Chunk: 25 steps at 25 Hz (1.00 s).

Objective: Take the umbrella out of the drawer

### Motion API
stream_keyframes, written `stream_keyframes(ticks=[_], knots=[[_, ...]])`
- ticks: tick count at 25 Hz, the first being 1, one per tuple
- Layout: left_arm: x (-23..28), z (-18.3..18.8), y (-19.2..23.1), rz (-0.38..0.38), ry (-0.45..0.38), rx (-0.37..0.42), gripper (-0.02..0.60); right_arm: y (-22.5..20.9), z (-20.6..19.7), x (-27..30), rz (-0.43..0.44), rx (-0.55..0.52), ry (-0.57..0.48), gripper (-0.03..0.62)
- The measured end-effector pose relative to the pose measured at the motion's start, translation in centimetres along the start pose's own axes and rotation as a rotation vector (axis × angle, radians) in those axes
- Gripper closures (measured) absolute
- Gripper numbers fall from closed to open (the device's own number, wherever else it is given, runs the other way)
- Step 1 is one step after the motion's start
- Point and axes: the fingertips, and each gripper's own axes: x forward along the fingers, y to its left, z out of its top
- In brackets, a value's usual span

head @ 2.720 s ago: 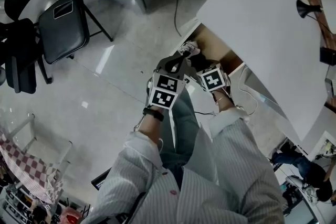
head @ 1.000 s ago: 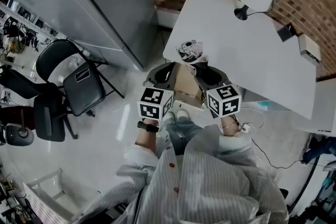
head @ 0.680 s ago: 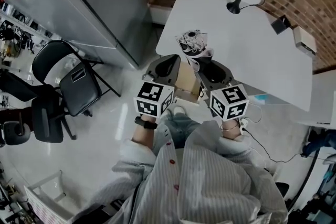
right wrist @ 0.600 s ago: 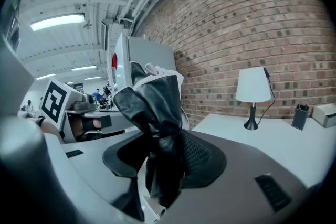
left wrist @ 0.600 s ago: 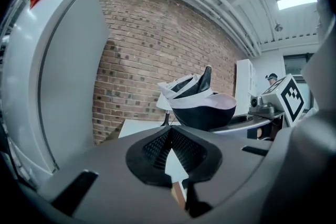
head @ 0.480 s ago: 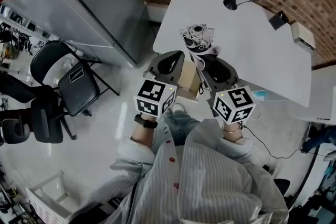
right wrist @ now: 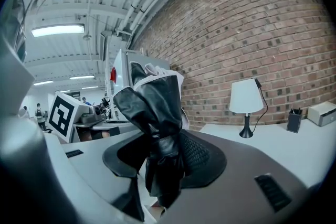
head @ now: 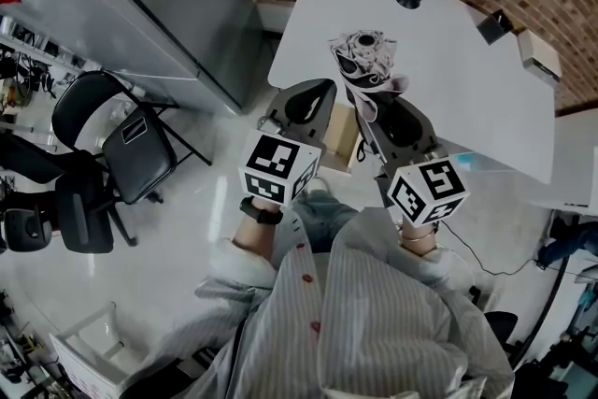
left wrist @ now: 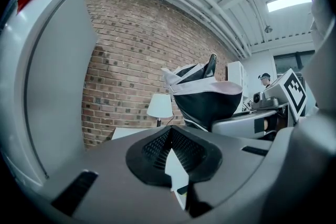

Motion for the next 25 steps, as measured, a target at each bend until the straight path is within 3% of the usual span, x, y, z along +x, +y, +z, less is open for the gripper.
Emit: stream_keyframes(ticks=[25], knots=[[0.64, -0.21, 0.07, -0.026, 0.018, 0.027, 0.572, -0.24, -0.76, 0.81, 0.001, 0.026, 0.022, 0.396]])
